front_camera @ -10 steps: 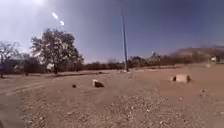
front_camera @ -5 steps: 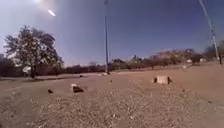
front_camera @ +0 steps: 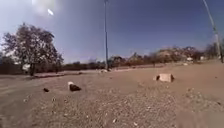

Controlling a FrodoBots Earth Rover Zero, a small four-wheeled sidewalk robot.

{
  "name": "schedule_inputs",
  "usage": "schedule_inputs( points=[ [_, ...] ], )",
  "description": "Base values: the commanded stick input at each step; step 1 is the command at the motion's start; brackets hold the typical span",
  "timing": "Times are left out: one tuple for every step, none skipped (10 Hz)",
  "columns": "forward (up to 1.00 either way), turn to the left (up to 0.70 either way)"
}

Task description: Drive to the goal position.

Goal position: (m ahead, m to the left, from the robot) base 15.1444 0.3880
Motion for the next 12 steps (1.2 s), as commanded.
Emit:
schedule_inputs(
  points=[
    [0.50,0.00],
    [0.50,0.00],
    [0.50,0.00],
    [0.50,0.00],
    [0.50,0.00],
    [0.50,0.00],
    [0.50,0.00],
    [0.50,0.00],
    [0.50,0.00],
    [0.50,0.00],
    [0.50,0.00],
    [0.50,0.00]
  ],
)
